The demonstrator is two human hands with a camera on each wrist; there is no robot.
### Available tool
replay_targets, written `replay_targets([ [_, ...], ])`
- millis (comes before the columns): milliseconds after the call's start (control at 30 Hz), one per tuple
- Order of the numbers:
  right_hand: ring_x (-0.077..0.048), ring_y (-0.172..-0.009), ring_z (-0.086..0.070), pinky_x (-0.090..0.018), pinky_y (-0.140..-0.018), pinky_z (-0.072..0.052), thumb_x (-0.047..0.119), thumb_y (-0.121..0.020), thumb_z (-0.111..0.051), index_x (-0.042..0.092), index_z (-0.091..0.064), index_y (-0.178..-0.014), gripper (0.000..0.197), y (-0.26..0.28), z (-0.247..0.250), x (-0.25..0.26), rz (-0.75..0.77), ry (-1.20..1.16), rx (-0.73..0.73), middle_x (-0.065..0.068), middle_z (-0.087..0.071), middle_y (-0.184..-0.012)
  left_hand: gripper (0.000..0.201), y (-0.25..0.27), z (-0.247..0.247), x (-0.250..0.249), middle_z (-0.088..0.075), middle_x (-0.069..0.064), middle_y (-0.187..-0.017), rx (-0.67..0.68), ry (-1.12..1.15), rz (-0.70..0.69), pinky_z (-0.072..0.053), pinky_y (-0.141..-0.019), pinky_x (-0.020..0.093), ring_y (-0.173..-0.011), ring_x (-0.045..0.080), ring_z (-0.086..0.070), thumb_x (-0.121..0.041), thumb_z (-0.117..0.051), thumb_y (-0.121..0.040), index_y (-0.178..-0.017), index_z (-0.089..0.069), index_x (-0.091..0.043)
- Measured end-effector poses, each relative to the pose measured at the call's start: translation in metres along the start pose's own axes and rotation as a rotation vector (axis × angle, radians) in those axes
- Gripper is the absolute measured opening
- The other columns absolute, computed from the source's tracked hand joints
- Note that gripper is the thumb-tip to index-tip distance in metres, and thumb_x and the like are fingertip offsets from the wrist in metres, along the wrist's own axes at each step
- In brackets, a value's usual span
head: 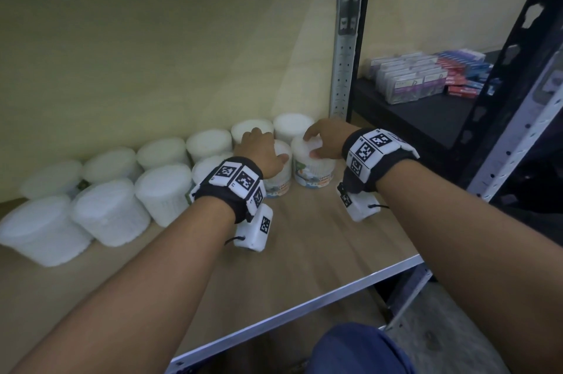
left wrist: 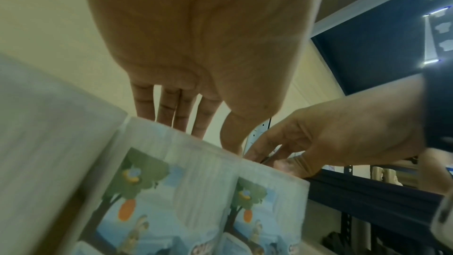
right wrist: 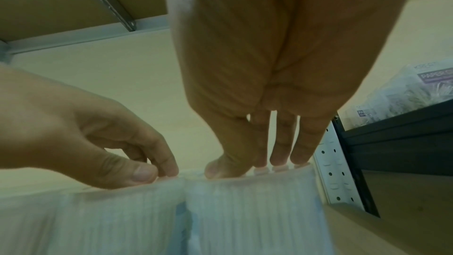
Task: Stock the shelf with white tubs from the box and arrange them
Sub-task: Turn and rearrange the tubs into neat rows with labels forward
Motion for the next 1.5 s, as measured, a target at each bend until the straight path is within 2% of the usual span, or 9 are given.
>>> replay_targets([
  [200, -0.026, -0.126, -0.050, -0.033, -0.105, -0.041, 0.027, -0.089, -0.063, 0.017, -0.055, -0.133, 0.045, 0.000, -0.001, 0.000, 0.001, -0.005, -0.003, -0.008, -0.051, -0.137, 0.055, -0.001, 0.005, 0.002, -0.037, 0.008, -0.148, 0.094, 0.031, -0.040, -0.035, -0.110, 0.040, -0.135, 0.027, -0.037, -0.035, -0.054, -0.094, -0.143, -0.039, -0.016],
  [367, -0.027, -0.126, -0.050, -0.034, -0.105, -0.041, 0.027, -0.089, -0.063, 0.016, -0.055, -0.133, 0.046, 0.000, -0.001, 0.000, 0.006, 0.000, 0.000, -0.009, -0.051, -0.137, 0.054, 0.002, 0.011, -0.001, -0.034, 0.008, -0.151, 0.147, 0.020, -0.076, -0.033, -0.110, 0.034, -0.137, 0.026, -0.037, -0.024, -0.051, -0.096, -0.147, -0.034, -0.014],
  [933, -0.024, -0.134, -0.042, -0.032, -0.112, -0.033, 0.028, -0.091, -0.060, 0.017, -0.050, -0.138, 0.049, 0.026, -0.002, 0.001, 0.003, 0.002, 0.003, -0.006, -0.042, -0.147, 0.052, 0.026, 0.011, -0.003, -0.042, 0.005, -0.146, 0.139, 0.094, -0.073, -0.040, -0.107, 0.037, -0.132, 0.025, -0.043, -0.027, -0.057, -0.093, -0.142, -0.042, -0.018],
  [1267, -0.025, -0.132, -0.045, -0.034, -0.109, -0.035, 0.024, -0.092, -0.060, 0.019, -0.049, -0.139, 0.048, 0.080, -0.008, -0.010, -0.044, -0.133, 0.017, -0.007, -0.047, -0.143, 0.051, 0.071, 0.007, -0.024, -0.038, 0.003, -0.147, 0.149, 0.074, -0.115, -0.034, -0.111, 0.046, -0.136, 0.025, -0.036, -0.031, -0.054, -0.094, -0.142, -0.041, -0.022],
  [1500, -0.022, -0.135, -0.041, -0.031, -0.111, -0.031, 0.025, -0.091, -0.061, 0.019, -0.051, -0.138, 0.048, 0.113, -0.011, -0.018, -0.019, -0.142, 0.020, -0.004, -0.044, -0.146, 0.051, 0.108, 0.006, -0.040, -0.034, 0.005, -0.151, 0.151, 0.090, -0.155, -0.029, -0.114, 0.041, -0.139, 0.025, -0.032, -0.031, -0.050, -0.097, -0.144, -0.038, -0.018],
])
Point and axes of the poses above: each hand's wrist, its own y-axis away from the middle knuckle, its own z-axis out of the back of the hand, x = y × z, the point moved 2 cm from there along -y, towards the middle knuckle
